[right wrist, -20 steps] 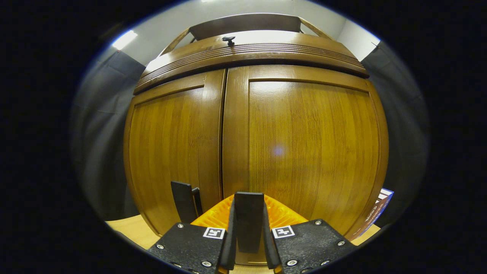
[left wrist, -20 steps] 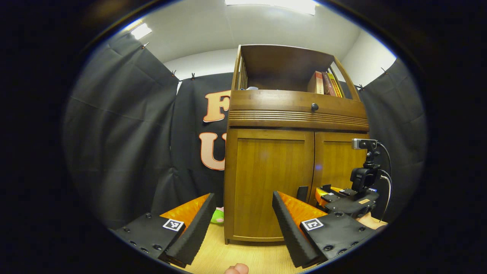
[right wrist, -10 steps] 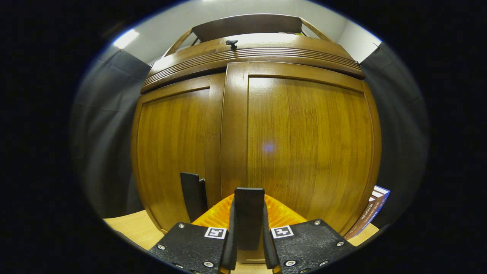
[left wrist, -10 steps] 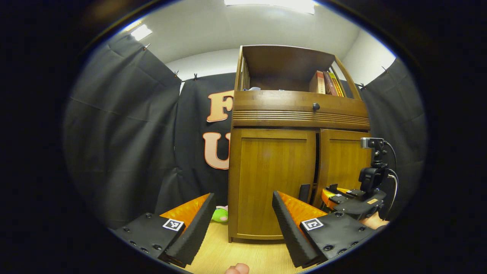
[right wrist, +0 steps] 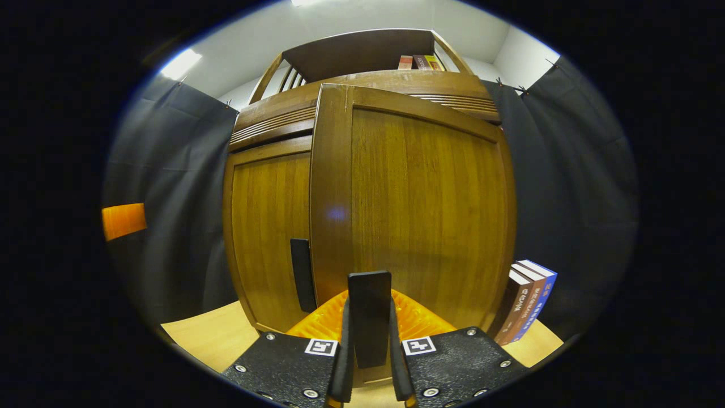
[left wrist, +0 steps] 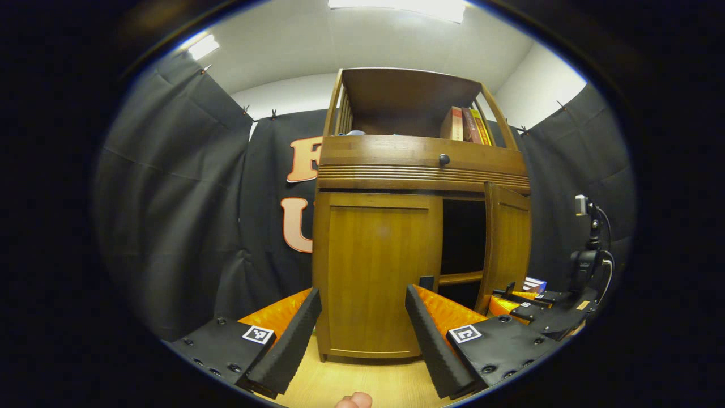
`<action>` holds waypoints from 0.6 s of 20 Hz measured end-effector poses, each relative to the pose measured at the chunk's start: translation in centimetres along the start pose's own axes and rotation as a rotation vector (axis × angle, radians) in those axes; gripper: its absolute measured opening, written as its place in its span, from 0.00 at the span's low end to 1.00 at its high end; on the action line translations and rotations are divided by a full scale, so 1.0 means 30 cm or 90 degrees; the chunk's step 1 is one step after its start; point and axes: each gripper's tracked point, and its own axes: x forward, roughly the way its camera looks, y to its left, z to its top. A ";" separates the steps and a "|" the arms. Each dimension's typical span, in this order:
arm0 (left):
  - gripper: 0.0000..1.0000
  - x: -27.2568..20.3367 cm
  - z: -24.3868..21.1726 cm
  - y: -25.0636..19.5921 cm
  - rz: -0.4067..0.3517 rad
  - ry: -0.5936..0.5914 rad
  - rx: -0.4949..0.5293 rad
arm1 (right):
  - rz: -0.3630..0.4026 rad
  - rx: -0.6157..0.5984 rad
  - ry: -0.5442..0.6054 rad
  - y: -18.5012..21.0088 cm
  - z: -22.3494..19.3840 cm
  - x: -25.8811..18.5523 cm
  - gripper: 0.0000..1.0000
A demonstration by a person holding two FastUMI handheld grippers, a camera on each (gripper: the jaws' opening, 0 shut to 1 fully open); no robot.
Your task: Open the right door of the double-door shoe cabinet with the right hand, and open the left door with the left hand.
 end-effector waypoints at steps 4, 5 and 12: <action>0.98 0.011 -0.006 -0.112 -0.045 -0.002 -0.007 | -0.015 0.008 0.021 -0.083 -0.001 -0.122 0.36; 0.95 0.012 -0.004 -0.139 -0.055 -0.004 -0.010 | -0.021 0.005 0.025 -0.102 -0.002 -0.150 0.35; 0.96 0.043 -0.025 -0.283 -0.089 0.001 -0.047 | -0.075 -0.014 0.017 -0.232 -0.023 -0.279 0.29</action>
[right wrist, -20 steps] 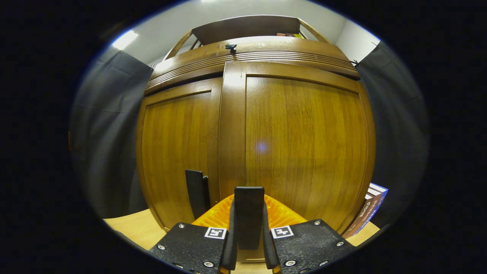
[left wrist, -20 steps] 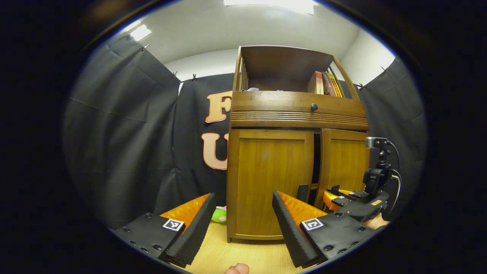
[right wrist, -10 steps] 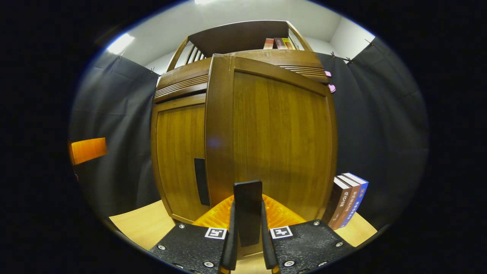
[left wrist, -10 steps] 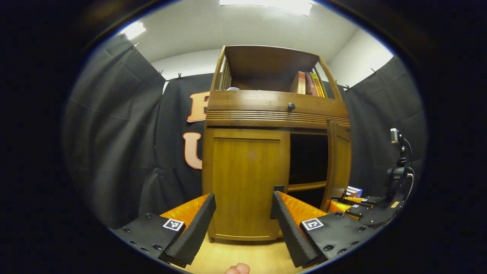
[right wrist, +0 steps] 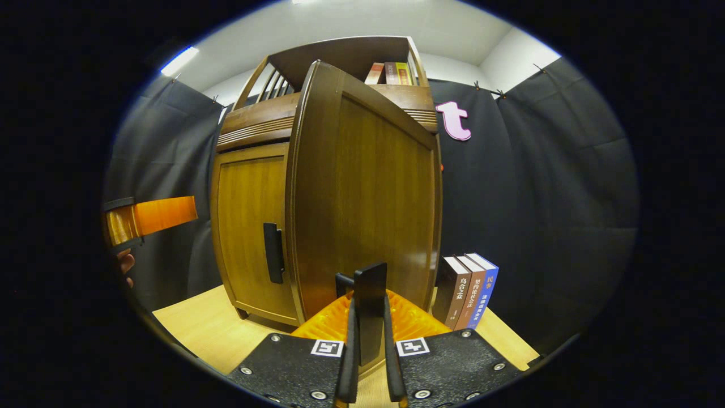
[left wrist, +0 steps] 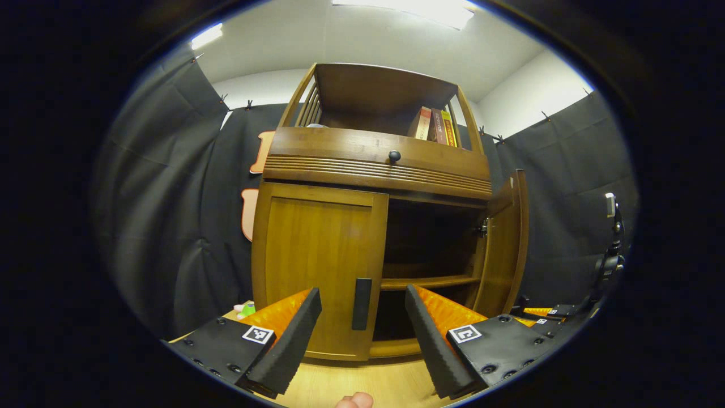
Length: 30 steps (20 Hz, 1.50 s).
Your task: Open the right door of the double-door shoe cabinet with the right hand, and open the left door with the left hand.
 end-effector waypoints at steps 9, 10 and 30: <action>0.99 0.038 -0.028 -0.032 0.029 -0.005 -0.007 | -0.023 0.012 -0.002 -0.132 -0.010 -0.061 0.16; 0.99 0.044 -0.032 -0.031 0.035 -0.003 -0.003 | -0.026 0.005 -0.002 -0.146 -0.009 -0.067 0.25; 0.99 0.045 -0.048 -0.052 0.045 -0.003 0.002 | 0.072 -0.027 -0.006 -0.523 -0.028 -0.076 0.03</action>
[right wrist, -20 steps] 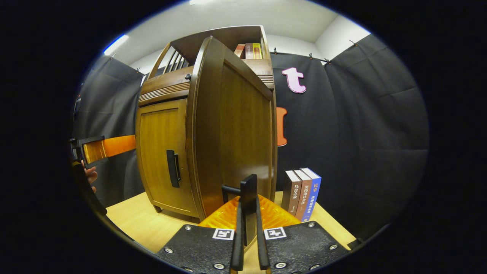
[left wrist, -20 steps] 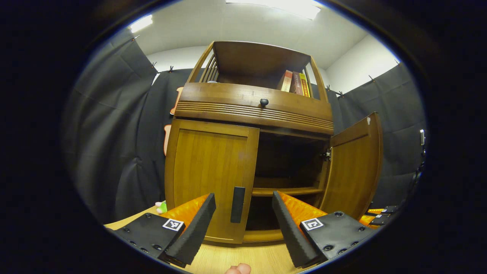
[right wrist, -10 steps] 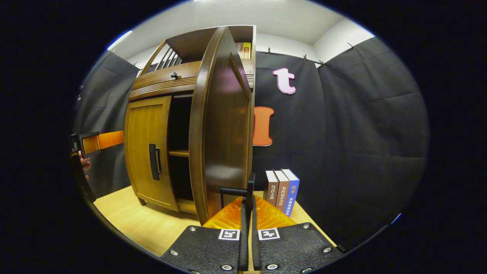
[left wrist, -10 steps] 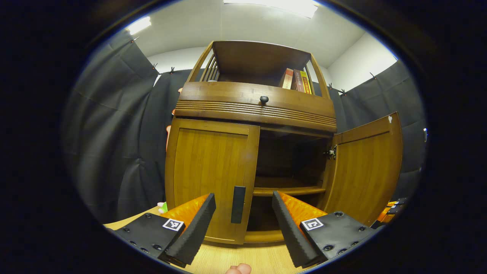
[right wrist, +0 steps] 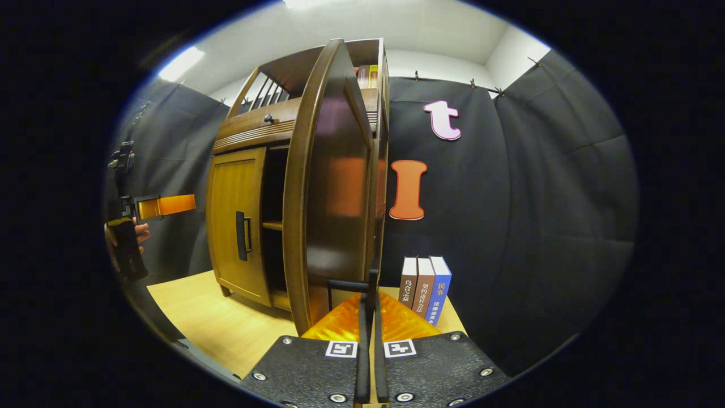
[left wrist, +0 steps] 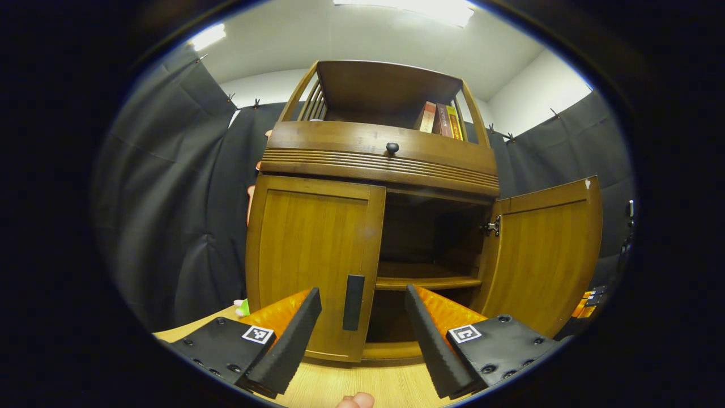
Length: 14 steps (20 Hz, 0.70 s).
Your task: Open the right door of the double-door shoe cabinet with the right hand, and open the left door with the left hand.
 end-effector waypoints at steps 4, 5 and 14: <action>0.99 -0.016 0.012 0.002 -0.001 -0.004 0.007 | 0.049 0.005 -0.004 -0.044 -0.003 0.002 0.14; 0.99 -0.019 0.015 0.002 -0.002 -0.006 0.009 | 0.063 0.010 -0.004 -0.045 -0.005 0.003 0.14; 0.96 -0.034 0.018 -0.013 -0.009 -0.009 -0.003 | 0.024 0.060 0.030 -0.045 -0.060 -0.088 0.07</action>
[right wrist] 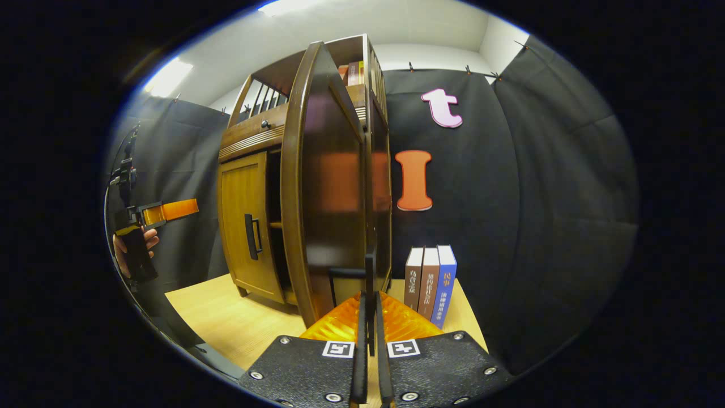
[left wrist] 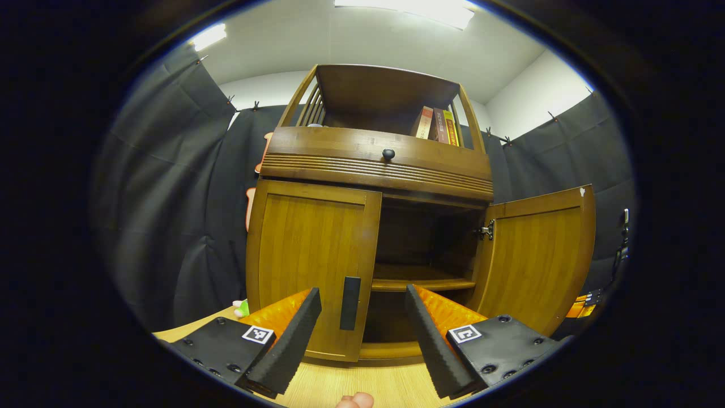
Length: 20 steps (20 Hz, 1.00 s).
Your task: Open the right door of the double-door shoe cabinet with the right hand, and open the left door with the left hand.
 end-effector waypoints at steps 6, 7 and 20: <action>0.97 0.023 -0.030 -0.013 -0.012 0.015 -0.013 | -0.065 -0.013 -0.025 0.083 0.077 -0.201 0.06; 0.97 0.025 -0.035 -0.012 -0.012 0.020 -0.014 | -0.063 -0.015 -0.030 0.128 0.105 -0.214 0.05; 0.94 -0.060 0.026 0.150 0.048 0.010 0.031 | -0.002 -0.006 -0.043 0.576 0.178 0.071 0.17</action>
